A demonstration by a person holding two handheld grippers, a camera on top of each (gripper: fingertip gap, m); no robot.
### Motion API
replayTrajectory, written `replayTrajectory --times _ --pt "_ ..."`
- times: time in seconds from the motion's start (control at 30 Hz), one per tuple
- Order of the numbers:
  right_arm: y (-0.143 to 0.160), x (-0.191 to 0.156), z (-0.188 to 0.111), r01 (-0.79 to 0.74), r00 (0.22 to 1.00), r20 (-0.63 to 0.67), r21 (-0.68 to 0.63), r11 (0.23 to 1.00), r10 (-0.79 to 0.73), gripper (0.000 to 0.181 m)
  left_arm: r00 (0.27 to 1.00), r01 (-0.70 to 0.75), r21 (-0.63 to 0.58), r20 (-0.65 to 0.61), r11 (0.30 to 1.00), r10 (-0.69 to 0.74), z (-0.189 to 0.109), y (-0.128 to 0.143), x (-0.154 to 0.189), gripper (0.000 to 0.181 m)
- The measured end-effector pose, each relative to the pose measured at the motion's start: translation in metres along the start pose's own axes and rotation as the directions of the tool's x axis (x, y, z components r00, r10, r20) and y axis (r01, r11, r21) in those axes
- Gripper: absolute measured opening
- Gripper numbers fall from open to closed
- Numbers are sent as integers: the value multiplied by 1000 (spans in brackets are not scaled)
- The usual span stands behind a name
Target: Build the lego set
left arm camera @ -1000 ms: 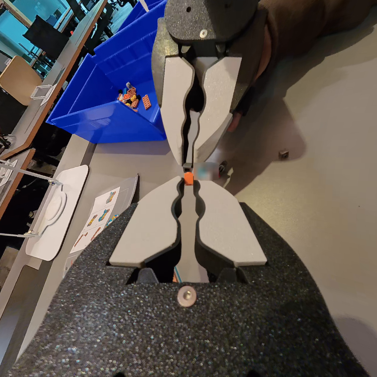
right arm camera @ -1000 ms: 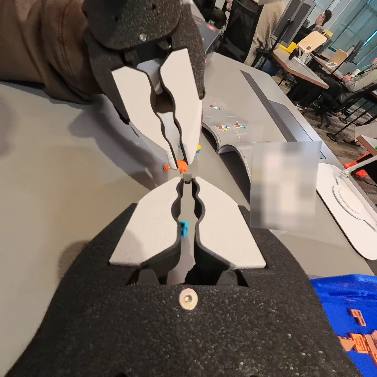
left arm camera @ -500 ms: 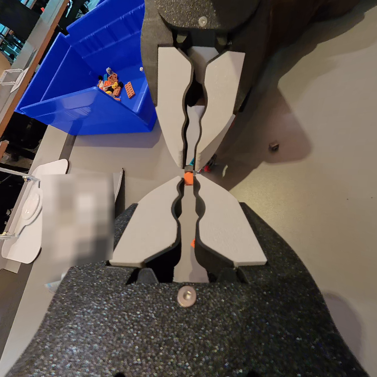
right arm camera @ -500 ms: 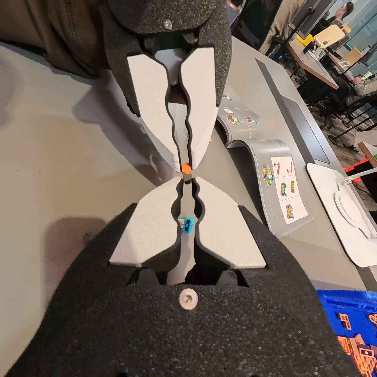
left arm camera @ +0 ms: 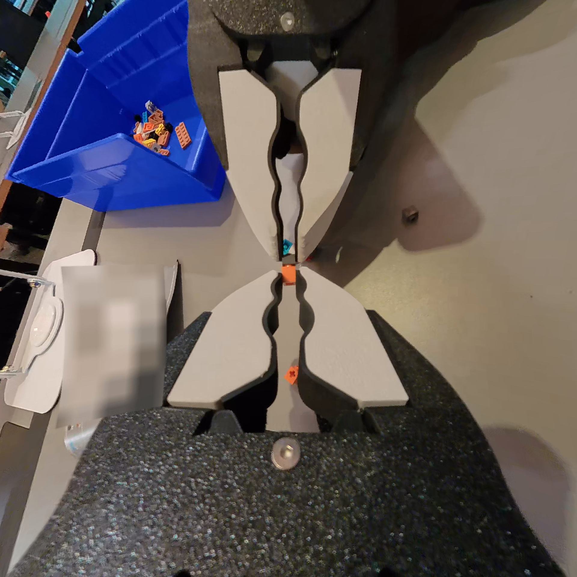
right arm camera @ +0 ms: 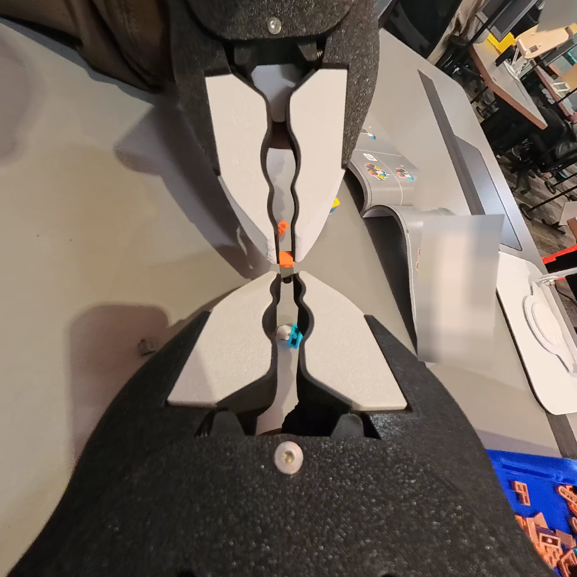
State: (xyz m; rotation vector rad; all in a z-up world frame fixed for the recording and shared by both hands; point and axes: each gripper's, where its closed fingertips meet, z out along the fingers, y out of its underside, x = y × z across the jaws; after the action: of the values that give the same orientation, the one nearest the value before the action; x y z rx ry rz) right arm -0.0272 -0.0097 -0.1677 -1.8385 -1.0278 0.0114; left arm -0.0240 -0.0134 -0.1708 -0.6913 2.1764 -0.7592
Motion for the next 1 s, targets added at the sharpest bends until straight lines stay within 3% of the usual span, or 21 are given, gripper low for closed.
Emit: replayTrajectory --times 0.4,0.73,0.9,1.0 --pt "0 0 2 -54 998 13 -1 999 54 6 1000 -15 15 12 1000 15 -1 -2 0 8" --pt "-28 5 -17 -180 983 83 234 955 165 6 998 67 293 -18 954 -65 -22 -28 -9 7" --pt "-32 5 -19 -215 976 103 267 939 194 6 994 107 358 -41 927 -99 -28 -33 -12 7" --pt "-38 -10 -8 -205 973 154 259 944 170 7 987 145 443 -123 885 -100 -29 -55 -1 0"
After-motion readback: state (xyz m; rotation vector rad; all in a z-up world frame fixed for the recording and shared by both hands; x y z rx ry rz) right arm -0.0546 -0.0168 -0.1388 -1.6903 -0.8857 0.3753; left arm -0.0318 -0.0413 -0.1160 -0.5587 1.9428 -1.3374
